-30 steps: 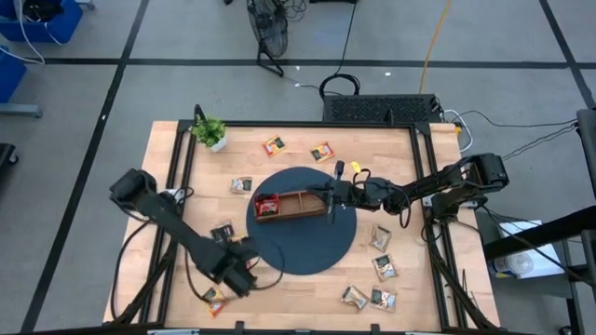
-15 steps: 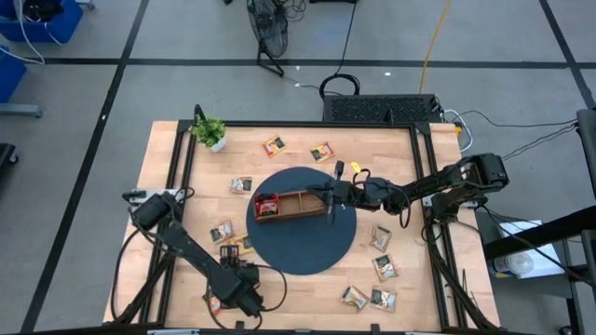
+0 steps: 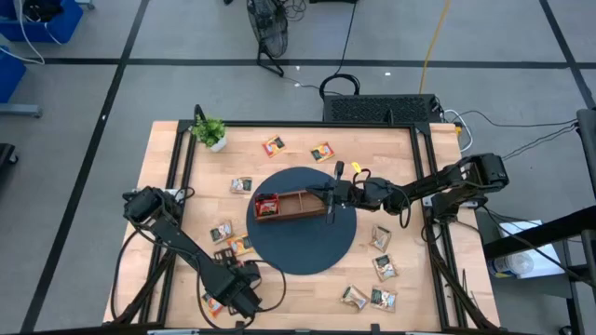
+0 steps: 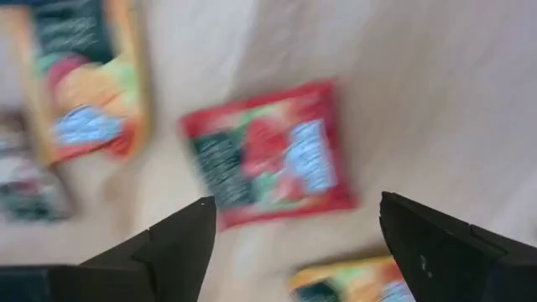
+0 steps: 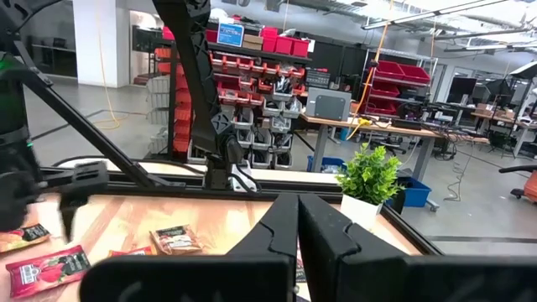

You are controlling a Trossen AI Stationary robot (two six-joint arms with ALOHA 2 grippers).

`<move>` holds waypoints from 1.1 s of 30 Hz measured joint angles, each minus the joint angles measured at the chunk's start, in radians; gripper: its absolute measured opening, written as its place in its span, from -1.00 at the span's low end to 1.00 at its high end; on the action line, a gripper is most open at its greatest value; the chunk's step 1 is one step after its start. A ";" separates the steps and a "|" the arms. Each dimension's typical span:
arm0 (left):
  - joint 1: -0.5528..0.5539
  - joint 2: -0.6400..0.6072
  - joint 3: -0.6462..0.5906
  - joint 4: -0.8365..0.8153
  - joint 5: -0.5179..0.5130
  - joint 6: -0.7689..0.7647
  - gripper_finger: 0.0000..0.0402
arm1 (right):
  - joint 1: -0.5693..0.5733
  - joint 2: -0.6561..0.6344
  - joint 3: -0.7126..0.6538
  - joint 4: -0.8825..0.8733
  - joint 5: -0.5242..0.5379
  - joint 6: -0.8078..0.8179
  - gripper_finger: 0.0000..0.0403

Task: Pick & Place Tea
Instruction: Put the red tea bag into the left section of the wooden organizer

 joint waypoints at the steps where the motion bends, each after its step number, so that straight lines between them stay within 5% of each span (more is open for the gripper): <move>1: 0.000 0.001 0.000 0.030 -0.011 -0.007 0.65 | 0.000 0.000 0.000 0.000 0.000 0.000 -1.00; 22: 0.017 0.131 0.005 0.054 -0.058 -0.032 0.21 | 0.001 0.000 0.000 0.006 -0.037 0.019 -1.00; 26: 0.016 0.127 -0.028 0.062 -0.030 -0.073 -0.06 | 0.001 0.000 0.000 0.008 -0.053 0.027 -1.00; 33: 0.014 0.118 -0.076 0.207 -0.038 0.004 -0.86 | 0.012 0.000 0.000 0.008 -0.052 0.027 -1.00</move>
